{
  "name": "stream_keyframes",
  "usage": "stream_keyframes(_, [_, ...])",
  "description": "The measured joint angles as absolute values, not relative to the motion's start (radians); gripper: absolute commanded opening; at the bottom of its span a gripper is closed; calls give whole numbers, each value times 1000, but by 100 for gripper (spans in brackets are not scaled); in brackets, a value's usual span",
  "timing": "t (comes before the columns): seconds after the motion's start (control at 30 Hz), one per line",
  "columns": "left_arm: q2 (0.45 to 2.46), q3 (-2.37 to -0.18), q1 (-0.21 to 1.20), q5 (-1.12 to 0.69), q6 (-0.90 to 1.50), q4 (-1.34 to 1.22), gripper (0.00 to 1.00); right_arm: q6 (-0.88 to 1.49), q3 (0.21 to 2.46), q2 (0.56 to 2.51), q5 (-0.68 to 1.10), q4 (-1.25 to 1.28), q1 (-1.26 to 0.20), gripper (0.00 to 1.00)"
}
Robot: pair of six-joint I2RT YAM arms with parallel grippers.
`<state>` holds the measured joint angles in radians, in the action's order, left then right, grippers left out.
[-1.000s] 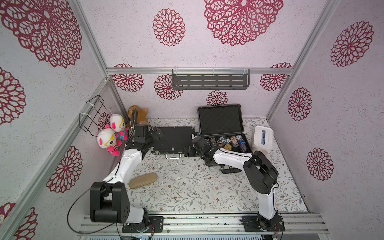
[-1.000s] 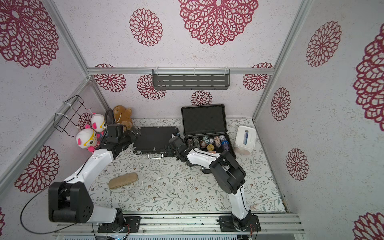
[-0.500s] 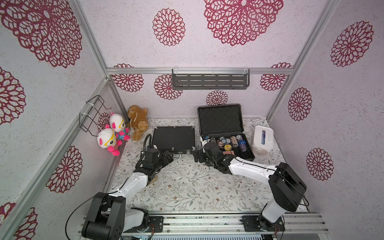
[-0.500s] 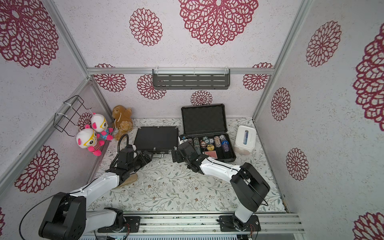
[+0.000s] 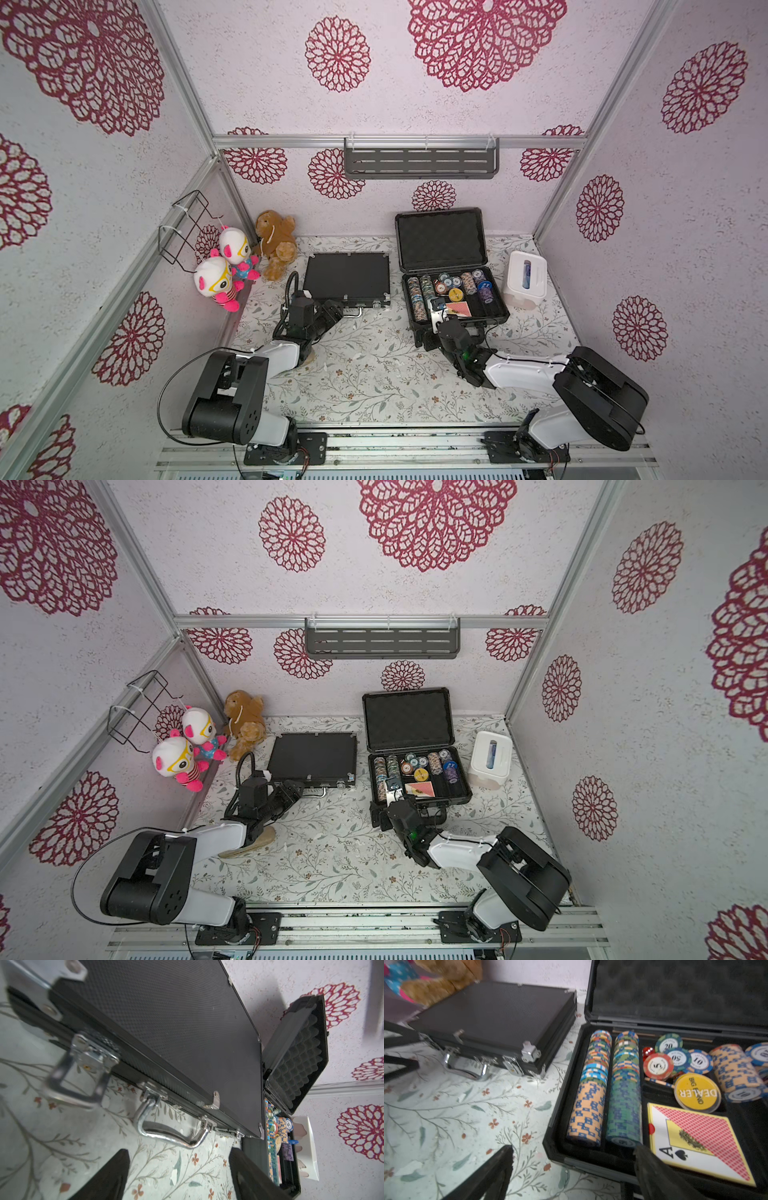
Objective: Open the poker set cases
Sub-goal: Pick up the poker set case from the center of the board.
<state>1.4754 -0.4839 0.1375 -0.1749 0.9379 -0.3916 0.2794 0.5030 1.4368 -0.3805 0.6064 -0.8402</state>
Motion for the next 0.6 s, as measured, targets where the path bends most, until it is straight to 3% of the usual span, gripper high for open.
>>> stream_keyframes(0.27, [1561, -484, 123, -214, 953, -489, 64, 273, 478, 1427, -400, 661, -841, 95])
stream_keyframes(0.6, [1681, -482, 123, -250, 962, -617, 64, 282, 478, 1427, -397, 670, -841, 95])
